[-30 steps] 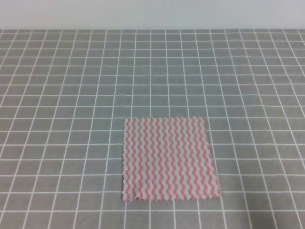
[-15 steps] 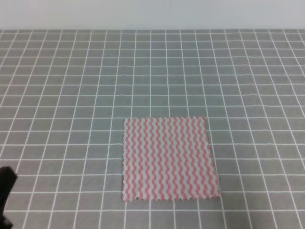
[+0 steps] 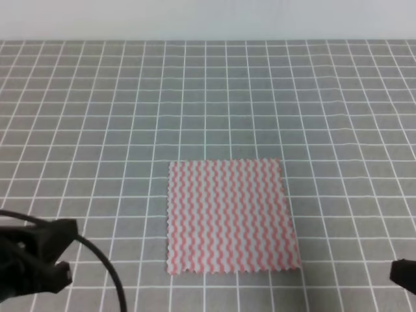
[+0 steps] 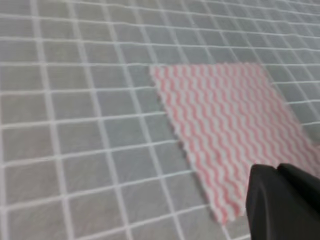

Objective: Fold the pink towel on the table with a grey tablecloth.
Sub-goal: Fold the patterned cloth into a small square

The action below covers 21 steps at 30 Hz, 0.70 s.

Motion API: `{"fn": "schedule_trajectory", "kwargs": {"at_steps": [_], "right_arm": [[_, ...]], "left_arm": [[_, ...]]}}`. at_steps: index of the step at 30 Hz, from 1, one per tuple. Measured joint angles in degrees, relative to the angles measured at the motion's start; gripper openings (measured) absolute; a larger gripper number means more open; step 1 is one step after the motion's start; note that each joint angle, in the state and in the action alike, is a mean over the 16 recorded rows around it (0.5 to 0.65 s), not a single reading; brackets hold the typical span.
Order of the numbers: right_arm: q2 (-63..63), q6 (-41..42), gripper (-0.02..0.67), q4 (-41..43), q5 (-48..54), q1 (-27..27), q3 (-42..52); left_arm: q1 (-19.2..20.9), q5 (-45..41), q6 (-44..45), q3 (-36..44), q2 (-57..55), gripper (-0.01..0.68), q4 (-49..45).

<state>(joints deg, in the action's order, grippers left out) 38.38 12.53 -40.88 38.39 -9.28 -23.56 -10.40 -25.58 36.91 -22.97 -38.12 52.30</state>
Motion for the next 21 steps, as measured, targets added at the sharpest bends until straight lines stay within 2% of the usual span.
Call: {"fn": "schedule_trajectory", "kwargs": {"at_steps": [5,10,16,21], "right_arm": [[6.4,1.3,-0.015,-3.2,-0.6,-4.1,-1.7],[13.2,2.1,-0.015,-6.0,-5.3,-11.9,-3.9],[22.5,1.5,-0.015,-6.5,-12.4,-22.2,-7.2],[30.3,0.8,-0.015,-5.3,-16.0,-26.2,-10.1]], "left_arm": [[0.0,-1.1,10.9,-0.1,-3.7,-0.001,9.4],[0.0,-2.5,19.9,-0.1,-6.4,-0.001,17.7],[0.0,-5.0,25.5,-0.1,-8.7,-0.001,22.8],[0.0,-6.4,27.4,-0.1,-9.4,-0.001,24.4]]}}
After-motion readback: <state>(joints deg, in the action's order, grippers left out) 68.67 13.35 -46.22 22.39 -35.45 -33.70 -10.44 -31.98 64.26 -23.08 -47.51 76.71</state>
